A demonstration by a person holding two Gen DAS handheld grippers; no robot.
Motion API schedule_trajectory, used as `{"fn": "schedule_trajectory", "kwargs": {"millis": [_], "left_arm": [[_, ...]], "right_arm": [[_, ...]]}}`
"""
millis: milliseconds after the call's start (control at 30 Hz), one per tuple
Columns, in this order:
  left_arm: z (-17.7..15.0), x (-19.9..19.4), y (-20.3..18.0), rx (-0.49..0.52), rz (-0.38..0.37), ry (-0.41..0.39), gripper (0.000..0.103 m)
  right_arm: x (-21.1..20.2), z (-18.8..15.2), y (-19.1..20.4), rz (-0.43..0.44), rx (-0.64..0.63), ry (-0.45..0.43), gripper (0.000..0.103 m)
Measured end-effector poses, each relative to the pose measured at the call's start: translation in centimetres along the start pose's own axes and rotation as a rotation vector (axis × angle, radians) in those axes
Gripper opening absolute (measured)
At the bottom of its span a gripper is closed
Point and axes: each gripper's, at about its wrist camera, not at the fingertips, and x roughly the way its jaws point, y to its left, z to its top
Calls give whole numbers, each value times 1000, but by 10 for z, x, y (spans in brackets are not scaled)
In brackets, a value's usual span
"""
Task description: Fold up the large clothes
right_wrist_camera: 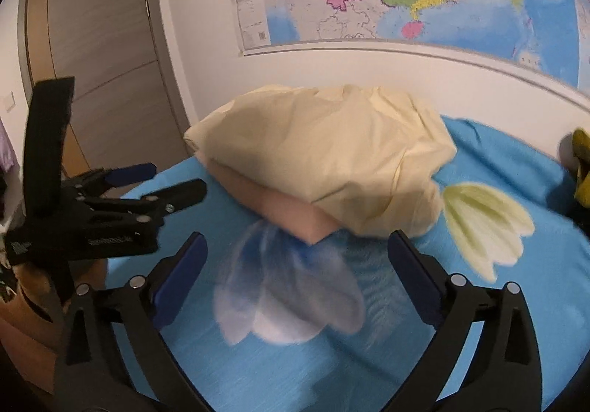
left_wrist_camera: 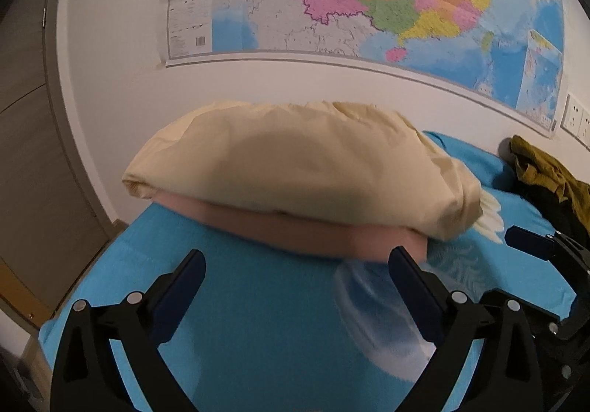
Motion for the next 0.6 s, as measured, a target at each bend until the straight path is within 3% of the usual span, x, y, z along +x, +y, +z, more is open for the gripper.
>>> {"fn": "schedule_trajectory", "kwargs": {"millis": [600], "left_arm": [[-29,-44,-9,-6,26,-11,96]], "right_arm": [[-36,-36,22,-36,-4,-11,97]]}}
